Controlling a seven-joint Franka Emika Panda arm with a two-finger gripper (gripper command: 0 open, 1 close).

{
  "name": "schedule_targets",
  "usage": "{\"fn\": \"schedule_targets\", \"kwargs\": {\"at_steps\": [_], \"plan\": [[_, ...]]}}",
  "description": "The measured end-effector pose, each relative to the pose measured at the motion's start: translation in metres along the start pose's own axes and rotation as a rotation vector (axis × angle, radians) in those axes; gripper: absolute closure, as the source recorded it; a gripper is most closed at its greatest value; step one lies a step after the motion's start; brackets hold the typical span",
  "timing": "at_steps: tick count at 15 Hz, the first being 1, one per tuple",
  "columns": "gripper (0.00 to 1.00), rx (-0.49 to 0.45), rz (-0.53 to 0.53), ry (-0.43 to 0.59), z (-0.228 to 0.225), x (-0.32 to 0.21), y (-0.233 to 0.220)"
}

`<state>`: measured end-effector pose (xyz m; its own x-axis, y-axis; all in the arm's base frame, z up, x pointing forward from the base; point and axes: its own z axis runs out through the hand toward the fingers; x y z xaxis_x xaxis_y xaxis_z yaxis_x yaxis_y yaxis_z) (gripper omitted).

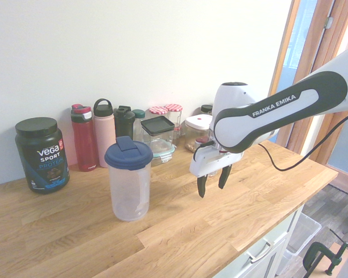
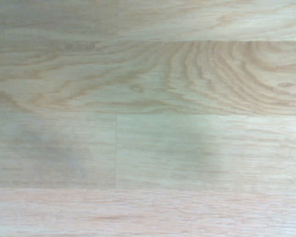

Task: Pour me some water

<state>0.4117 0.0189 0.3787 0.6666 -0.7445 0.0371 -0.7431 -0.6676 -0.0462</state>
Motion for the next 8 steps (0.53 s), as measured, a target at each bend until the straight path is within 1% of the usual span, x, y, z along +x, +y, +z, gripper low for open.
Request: {"fn": "schedule_targets", "kwargs": {"at_steps": [4, 6, 8], "plan": [[0.0, -0.005, -0.006, 0.01, -0.001, -0.008, -0.005], [0.0, -0.003, 0.004, 0.033, -0.006, -0.039, -0.01], [0.0, -0.005, -0.006, 0.057, -0.012, -0.088, -0.019]]}}
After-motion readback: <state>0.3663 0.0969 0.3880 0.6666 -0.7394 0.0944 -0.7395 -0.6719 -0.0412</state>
